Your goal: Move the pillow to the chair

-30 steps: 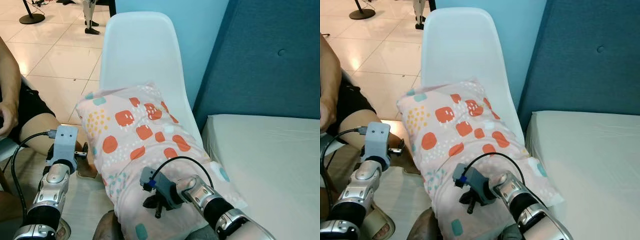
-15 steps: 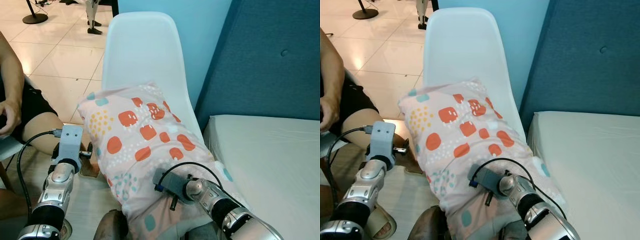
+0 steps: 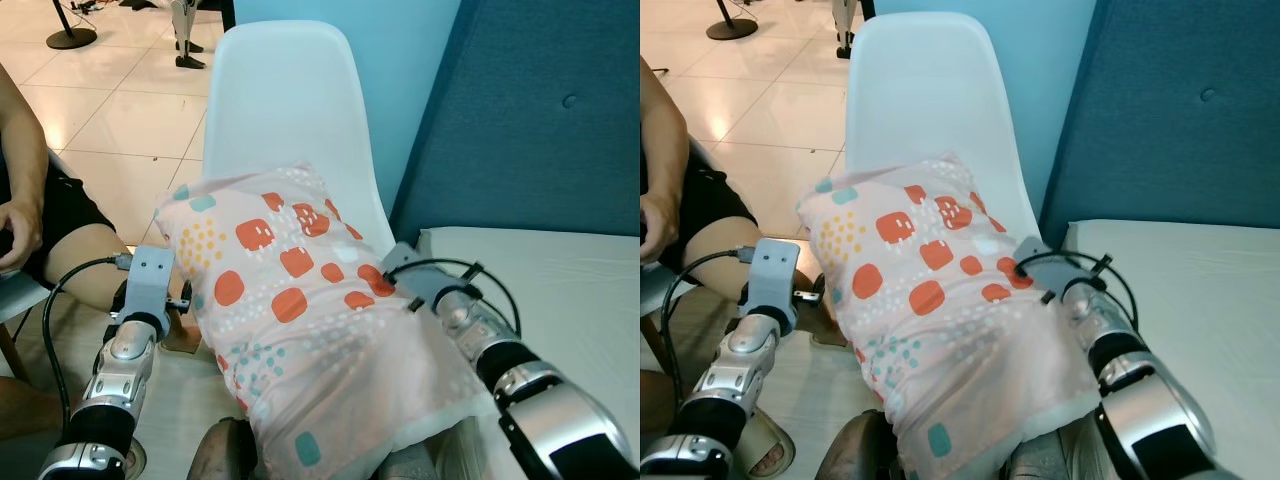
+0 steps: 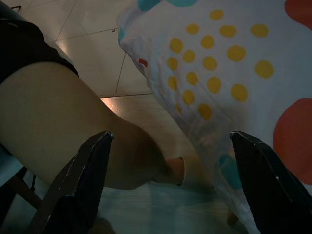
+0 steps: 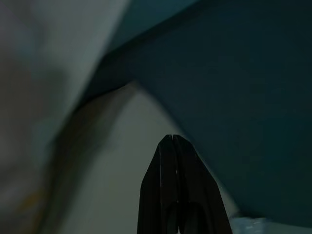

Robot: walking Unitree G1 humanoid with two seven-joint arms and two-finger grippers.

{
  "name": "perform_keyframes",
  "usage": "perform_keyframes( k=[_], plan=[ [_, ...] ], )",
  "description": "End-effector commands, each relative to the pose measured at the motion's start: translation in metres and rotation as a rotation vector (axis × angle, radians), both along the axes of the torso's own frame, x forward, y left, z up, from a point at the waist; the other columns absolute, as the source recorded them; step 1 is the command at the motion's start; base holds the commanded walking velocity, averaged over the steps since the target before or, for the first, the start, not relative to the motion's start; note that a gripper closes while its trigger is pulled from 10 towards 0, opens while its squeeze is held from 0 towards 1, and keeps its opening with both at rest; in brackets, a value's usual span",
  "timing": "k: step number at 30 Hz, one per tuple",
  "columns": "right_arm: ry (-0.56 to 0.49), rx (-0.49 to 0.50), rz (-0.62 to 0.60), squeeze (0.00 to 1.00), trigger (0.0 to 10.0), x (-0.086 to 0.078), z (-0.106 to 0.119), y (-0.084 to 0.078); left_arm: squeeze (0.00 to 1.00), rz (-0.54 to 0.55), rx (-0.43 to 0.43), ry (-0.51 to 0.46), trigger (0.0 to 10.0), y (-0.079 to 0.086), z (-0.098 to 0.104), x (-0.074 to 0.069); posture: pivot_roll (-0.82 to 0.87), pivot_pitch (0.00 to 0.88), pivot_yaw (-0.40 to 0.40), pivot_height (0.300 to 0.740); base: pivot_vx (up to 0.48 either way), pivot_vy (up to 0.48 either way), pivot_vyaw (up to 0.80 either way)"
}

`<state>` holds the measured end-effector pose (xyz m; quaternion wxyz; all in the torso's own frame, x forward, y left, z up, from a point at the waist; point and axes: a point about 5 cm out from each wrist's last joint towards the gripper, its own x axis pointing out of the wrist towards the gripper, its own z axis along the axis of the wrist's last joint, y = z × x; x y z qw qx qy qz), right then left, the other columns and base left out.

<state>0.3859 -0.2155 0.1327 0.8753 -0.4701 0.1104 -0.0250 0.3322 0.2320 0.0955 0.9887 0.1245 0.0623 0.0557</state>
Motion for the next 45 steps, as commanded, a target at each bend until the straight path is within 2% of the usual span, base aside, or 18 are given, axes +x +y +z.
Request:
perform_keyframes(
  k=[1, 2, 3, 5, 9, 10, 12, 13, 20, 21, 23, 25, 30, 31, 34, 35, 38, 45],
  plan=[
    [-0.004, 0.180, -0.045, 0.00, 6.9, 0.000, 0.001, -0.003, 0.00, 0.002, 0.015, 0.044, 10.0, 0.001, -0.009, -0.004, 0.00, 0.181, -0.025, 0.615, 0.000, 0.000, 0.00],
    [-0.004, 0.180, -0.045, 0.00, 6.9, 0.000, 0.001, -0.003, 0.00, 0.002, 0.015, 0.044, 10.0, 0.001, -0.009, -0.004, 0.00, 0.181, -0.025, 0.615, 0.000, 0.000, 0.00],
    [0.034, 0.388, -0.073, 0.00, 10.0, 0.000, -0.004, 0.000, 0.00, 0.001, 0.013, 0.046, 10.0, 0.001, -0.009, -0.004, 0.00, 0.173, -0.029, 0.615, 0.000, 0.000, 0.00],
    [0.086, 0.751, -0.099, 0.00, 10.0, -0.002, -0.012, 0.007, 0.00, 0.014, 0.002, 0.051, 10.0, 0.005, -0.010, -0.006, 0.00, 0.169, -0.033, 0.615, 0.000, 0.000, 0.00],
    [0.074, 0.877, -0.163, 0.00, 10.0, -0.013, -0.028, -0.005, 0.00, 0.077, -0.022, 0.058, 10.0, 0.022, -0.012, -0.013, 0.00, 0.161, -0.029, 0.615, 0.000, 0.000, 0.00],
    [0.061, 0.892, -0.187, 0.62, 10.0, -0.016, -0.031, -0.010, 0.00, 0.082, -0.019, 0.060, 10.0, 0.024, -0.013, -0.014, 0.00, 0.160, -0.027, 0.615, 0.000, 0.000, 0.00],
    [0.050, 0.900, -0.203, 0.62, 10.0, -0.018, -0.032, -0.013, 0.00, 0.083, -0.017, 0.061, 10.0, 0.024, -0.013, -0.015, 0.00, 0.160, -0.027, 0.615, 0.000, 0.000, 0.00],
    [0.036, 0.941, -0.243, 1.00, 10.0, -0.022, -0.037, -0.020, 0.00, 0.084, -0.016, 0.062, 10.0, 0.025, -0.013, -0.016, 0.00, 0.159, -0.022, 0.615, 0.000, 0.000, 0.00],
    [0.105, 1.162, -0.338, 1.00, 10.0, -0.039, -0.056, -0.034, 0.00, 0.069, -0.029, 0.083, 10.0, 0.025, -0.015, -0.016, 0.00, 0.159, -0.001, 0.615, 0.000, 0.000, 0.00],
    [0.162, 1.279, -0.359, 1.00, 10.0, -0.048, -0.062, -0.040, 0.00, 0.058, -0.044, 0.100, 10.0, 0.024, -0.016, -0.015, 0.00, 0.160, 0.001, 0.615, 0.000, 0.000, 0.00],
    [0.206, 1.319, -0.356, 1.00, 10.0, -0.053, -0.065, -0.043, 0.00, 0.047, -0.051, 0.113, 10.0, 0.023, -0.017, -0.013, -0.01, 0.163, 0.005, 0.615, 0.000, 0.000, 0.00],
    [0.341, 1.392, -0.328, 1.00, 10.0, -0.066, -0.075, -0.049, 0.00, -0.008, -0.079, 0.145, 10.0, 0.015, -0.020, -0.011, -0.01, 0.163, 0.005, 0.615, 0.000, 0.000, 0.00],
    [0.511, 1.416, -0.247, 1.00, 10.0, -0.091, -0.085, -0.065, 0.00, -0.196, -0.142, 0.173, 10.0, -0.007, -0.022, -0.011, -0.01, 0.164, 0.001, 0.615, 0.000, 0.000, 0.00],
    [0.595, 1.366, -0.187, 1.00, 10.0, -0.110, -0.085, -0.082, 0.00, -0.412, -0.228, 0.193, 10.0, -0.029, -0.022, -0.019, -0.01, 0.165, 0.001, 0.615, 0.000, 0.000, 0.00],
    [0.622, 1.343, -0.170, 1.00, 10.0, -0.115, -0.085, -0.086, 0.00, -0.480, -0.252, 0.198, 10.0, -0.036, -0.021, -0.022, -0.01, 0.165, 0.001, 0.615, 0.000, 0.000, 0.00],
    [0.690, 1.241, -0.178, 1.00, 10.0, -0.132, -0.086, -0.105, 0.00, -0.637, -0.273, 0.238, 10.0, -0.048, -0.022, -0.033, -0.01, 0.166, -0.002, 0.615, 0.000, 0.000, 0.00],
    [0.750, 1.195, -0.178, 1.00, 10.0, -0.150, -0.083, -0.120, 0.00, -0.729, -0.276, 0.289, 10.0, -0.053, -0.026, -0.043, -0.02, 0.166, -0.003, 0.615, 0.000, 0.000, 0.00],
    [0.824, 1.238, -0.084, 1.00, 10.0, -0.169, -0.080, -0.120, 0.00, -0.752, -0.261, 0.317, 10.0, -0.053, -0.030, -0.047, -0.02, 0.164, -0.003, 0.615, 0.000, 0.000, 0.00]
  ],
)
